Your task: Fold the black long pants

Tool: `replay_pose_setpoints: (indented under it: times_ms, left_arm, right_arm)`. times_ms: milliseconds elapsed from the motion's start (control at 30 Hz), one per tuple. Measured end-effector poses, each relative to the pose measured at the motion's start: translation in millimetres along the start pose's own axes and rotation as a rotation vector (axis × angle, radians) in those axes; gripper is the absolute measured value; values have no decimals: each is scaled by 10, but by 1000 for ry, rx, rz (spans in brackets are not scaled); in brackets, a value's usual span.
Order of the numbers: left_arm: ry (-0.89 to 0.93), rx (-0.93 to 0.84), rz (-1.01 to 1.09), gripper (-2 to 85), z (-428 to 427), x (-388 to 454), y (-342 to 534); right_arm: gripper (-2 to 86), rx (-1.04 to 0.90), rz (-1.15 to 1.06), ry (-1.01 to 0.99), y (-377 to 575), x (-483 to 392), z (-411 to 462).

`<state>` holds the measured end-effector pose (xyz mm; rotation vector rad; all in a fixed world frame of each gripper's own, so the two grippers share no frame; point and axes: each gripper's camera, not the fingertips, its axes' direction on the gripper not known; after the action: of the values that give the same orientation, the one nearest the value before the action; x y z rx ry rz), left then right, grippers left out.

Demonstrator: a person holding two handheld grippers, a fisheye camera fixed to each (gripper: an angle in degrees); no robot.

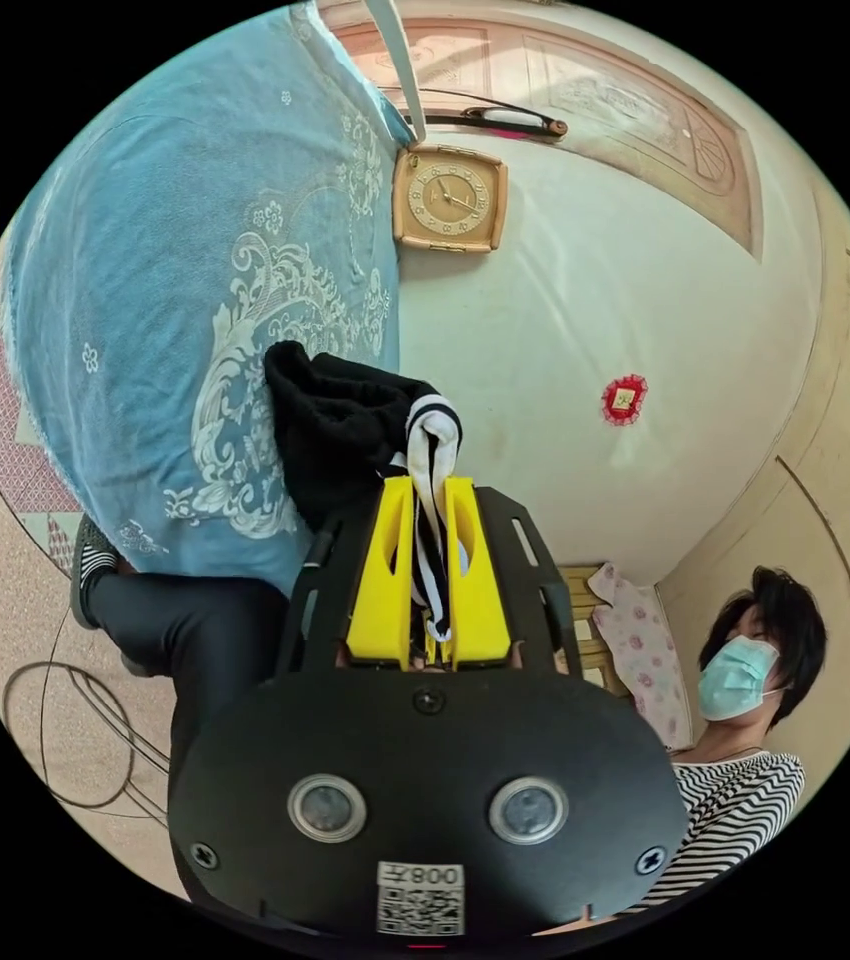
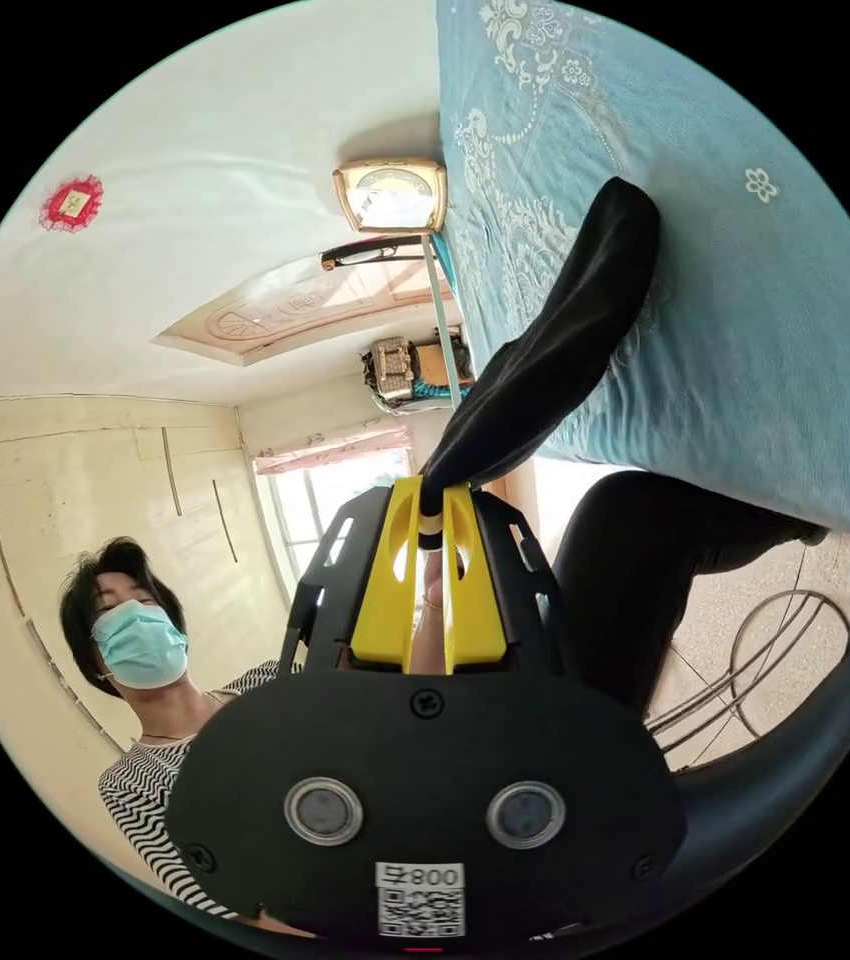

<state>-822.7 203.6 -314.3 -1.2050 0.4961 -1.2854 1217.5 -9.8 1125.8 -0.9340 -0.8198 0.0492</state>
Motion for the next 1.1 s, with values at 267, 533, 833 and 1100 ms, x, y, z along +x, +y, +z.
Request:
replay_pose_setpoints:
  times_ms: [267, 533, 833, 1100]
  left_arm:
    - [67, -120, 84, 56, 640, 202, 618]
    - [134, -269, 145, 55, 1522, 240, 1198]
    - [122, -408, 182, 56, 2597, 37, 1795]
    - [27, -439, 145, 56, 3555, -408, 2041]
  right_arm:
    - [10, 72, -141, -18, 961, -419, -436]
    - [11, 200, -276, -42, 2099, -763, -1042]
    - [13, 303, -333, -95, 3073, -893, -1665]
    - [13, 311, -311, -130, 3444, -942, -2095]
